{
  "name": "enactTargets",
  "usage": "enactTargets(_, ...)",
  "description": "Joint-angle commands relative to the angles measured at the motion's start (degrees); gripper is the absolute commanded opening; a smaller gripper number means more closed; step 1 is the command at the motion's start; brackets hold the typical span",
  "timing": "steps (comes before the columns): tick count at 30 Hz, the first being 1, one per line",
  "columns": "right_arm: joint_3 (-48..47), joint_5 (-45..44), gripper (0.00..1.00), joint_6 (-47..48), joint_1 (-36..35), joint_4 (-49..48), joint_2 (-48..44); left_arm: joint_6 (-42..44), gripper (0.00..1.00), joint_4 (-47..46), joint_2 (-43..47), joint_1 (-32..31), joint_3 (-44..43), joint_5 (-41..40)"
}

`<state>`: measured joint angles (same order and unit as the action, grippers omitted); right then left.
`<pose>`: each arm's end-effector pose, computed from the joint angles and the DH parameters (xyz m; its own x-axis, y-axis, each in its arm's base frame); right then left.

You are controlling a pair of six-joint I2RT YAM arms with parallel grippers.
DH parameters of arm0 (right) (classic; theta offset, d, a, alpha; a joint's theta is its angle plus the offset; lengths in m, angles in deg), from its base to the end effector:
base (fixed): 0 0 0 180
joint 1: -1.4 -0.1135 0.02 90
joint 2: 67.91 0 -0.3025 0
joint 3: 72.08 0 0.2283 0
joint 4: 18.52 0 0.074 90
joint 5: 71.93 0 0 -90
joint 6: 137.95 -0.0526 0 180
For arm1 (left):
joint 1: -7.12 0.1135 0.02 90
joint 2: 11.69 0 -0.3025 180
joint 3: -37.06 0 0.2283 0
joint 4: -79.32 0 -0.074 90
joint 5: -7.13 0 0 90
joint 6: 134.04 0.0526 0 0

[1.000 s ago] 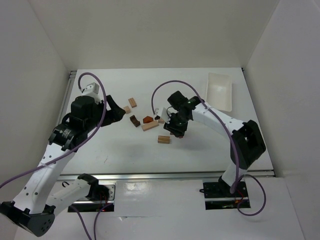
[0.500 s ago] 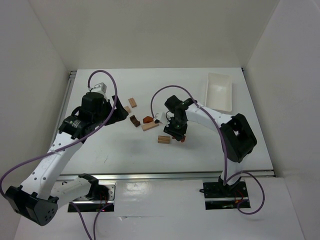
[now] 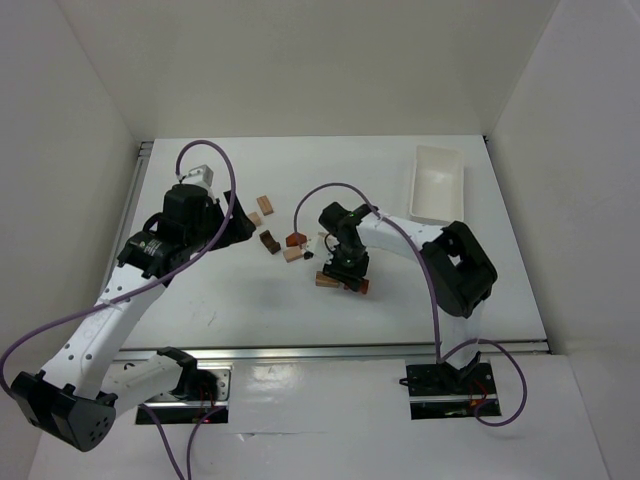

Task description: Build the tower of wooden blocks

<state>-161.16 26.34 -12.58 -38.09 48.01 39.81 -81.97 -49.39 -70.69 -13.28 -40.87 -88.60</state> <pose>0.2568 0.2214 0.2031 -0.2574 -0.9543 -0.1516 -0.9659 0.2497 0.0681 0.1770 -0.0602 0.3792 -0.5603 -0.4442 -0.6991 -0.0972 0.8735 -0.4771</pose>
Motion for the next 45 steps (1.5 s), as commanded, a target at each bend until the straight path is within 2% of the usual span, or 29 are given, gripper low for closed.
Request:
enactTargets(1,-1.0,-0.4,0.18,-0.8,-1.4,-1.2,0.0,1.2,0.9,-0.4,0.2,0.0,-2.3,-0.6)
enactTargets(16,-1.0,-2.8,0.24,-0.8,-2.0,-5.1,0.0,1.2,0.9,-0.4,-0.3,0.0,-2.3,-0.1)
enactTargets(19,-1.0,-2.1,0.3,-0.8,-2.0,-5.1,0.0,1.2,0.9,-0.4,-0.3,0.0,-1.7,-0.1)
enactTargets(28,-1.0,-0.5,0.3,0.3,-3.0,-6.4,-0.5,1.2,0.9,-0.9,-0.3,0.0,-1.7,-0.1)
enactTargets(38,-0.4,-0.9,0.36,0.3,-3.7,-8.6,-1.0,1.7,0.9,-0.9,-0.3,0.0,-1.7,-0.1)
enactTargets(40,-0.4,-0.9,0.37,0.3,-3.7,-8.6,-1.0,1.7,0.9,-0.9,-0.3,0.0,-1.7,-0.1)
enactTargets(45,-0.4,-0.9,0.49,0.3,-3.7,-8.6,-1.0,1.7,0.9,-0.9,-0.8,0.0,-1.2,-0.1)
